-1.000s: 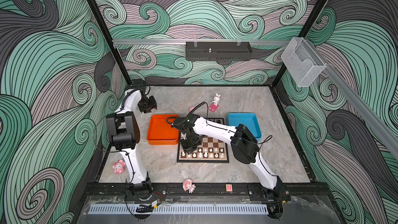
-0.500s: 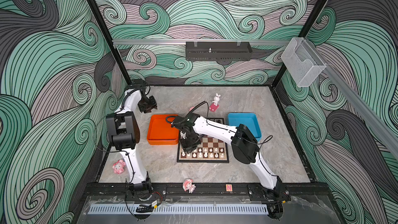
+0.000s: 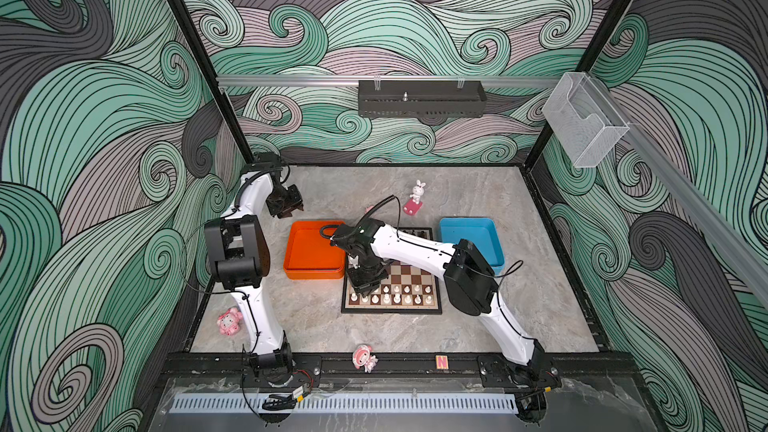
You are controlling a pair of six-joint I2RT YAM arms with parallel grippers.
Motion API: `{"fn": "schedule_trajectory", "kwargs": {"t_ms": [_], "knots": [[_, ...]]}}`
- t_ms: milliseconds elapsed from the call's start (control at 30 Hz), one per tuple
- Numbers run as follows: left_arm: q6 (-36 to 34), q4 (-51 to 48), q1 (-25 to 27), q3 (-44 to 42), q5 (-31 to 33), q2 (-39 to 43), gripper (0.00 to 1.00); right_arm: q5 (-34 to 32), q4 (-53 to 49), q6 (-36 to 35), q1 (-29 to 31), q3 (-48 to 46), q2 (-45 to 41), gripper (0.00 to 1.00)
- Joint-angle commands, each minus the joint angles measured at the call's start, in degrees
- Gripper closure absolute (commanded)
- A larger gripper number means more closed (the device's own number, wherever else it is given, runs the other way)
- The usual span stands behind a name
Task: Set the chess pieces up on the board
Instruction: 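Set the white knight down in the back row and open the right gripper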
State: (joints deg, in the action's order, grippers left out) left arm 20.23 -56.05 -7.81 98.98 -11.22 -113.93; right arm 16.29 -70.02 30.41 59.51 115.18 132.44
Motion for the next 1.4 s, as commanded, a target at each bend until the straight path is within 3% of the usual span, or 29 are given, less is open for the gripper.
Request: {"fn": "schedule_trajectory", "kwargs": {"t_ms": [0,1367], "knots": [[0.88,-0.02,-0.29,-0.10,-0.91,-0.85,0.55,-1.08,-1.62,-0.54,-0.34,1.14,1.34,0.94],[0.79,0.08,-0.27,-0.19,-0.99,-0.86,0.55,-0.89,-1.74,-0.68,-0.49,2.60,2.56,0.87]]}}
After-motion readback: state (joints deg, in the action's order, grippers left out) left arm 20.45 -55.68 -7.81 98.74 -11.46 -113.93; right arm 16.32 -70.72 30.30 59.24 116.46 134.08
